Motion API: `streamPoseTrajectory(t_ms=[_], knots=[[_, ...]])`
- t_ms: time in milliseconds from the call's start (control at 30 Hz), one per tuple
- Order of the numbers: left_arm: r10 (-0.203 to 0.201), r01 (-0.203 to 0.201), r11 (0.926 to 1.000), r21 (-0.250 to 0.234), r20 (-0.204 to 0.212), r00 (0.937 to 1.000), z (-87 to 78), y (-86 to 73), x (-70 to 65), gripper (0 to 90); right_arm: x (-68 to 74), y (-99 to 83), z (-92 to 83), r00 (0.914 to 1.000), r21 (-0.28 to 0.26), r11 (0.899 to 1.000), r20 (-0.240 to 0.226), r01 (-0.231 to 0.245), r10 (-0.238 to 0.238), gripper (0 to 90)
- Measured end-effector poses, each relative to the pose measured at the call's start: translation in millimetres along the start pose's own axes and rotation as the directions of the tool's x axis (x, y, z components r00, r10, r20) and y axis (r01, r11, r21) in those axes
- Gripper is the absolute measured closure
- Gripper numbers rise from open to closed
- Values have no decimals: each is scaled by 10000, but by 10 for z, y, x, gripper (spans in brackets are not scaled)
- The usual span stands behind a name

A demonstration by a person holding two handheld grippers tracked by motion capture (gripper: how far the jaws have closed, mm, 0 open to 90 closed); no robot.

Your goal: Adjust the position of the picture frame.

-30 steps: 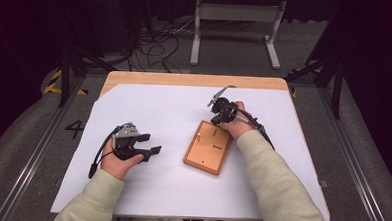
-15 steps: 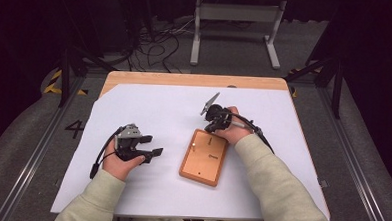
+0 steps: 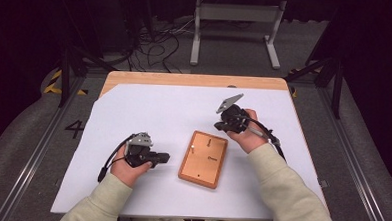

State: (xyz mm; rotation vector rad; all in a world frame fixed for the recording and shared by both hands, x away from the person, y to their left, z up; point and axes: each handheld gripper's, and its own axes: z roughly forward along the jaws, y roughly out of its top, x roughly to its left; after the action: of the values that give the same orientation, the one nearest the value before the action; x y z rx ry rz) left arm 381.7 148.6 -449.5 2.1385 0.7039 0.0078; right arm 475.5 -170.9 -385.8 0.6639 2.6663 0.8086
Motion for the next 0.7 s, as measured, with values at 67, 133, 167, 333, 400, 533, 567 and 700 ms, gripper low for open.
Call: streamPoseTrajectory(t_ms=[67,133,167,333,400,533,567,700], knots=[[69,-76,9995,312,215,9997,55,5,-40,899,-5,-106,-132,9993,-136,9992,32,-378,379,900],[68,-85,9984,565,300,9995,100,9,-69,900,8,-199,-228,9982,-282,9979,46,-589,591,900],[135,-159,9975,686,357,9993,131,12,-81,900,22,-245,-274,9975,-361,9969,75,-692,696,900],[286,-338,9938,1058,501,9983,225,24,-128,900,68,-466,-446,9950,-693,9927,52,-989,995,900],[285,-354,9926,1160,599,9978,237,25,-139,900,65,-500,-468,9945,-715,9921,68,-1035,1042,900],[473,-587,9870,1494,788,9958,292,35,-193,900,63,-604,-579,9912,-1153,9847,78,-1305,1322,900],[450,-565,9868,1520,779,9959,291,35,-198,900,64,-625,-603,9902,-1257,9824,48,-1382,1399,900],[529,-629,9865,1514,696,9962,298,38,-220,900,52,-731,-660,9858,-1448,9758,111,-1641,1674,900]])
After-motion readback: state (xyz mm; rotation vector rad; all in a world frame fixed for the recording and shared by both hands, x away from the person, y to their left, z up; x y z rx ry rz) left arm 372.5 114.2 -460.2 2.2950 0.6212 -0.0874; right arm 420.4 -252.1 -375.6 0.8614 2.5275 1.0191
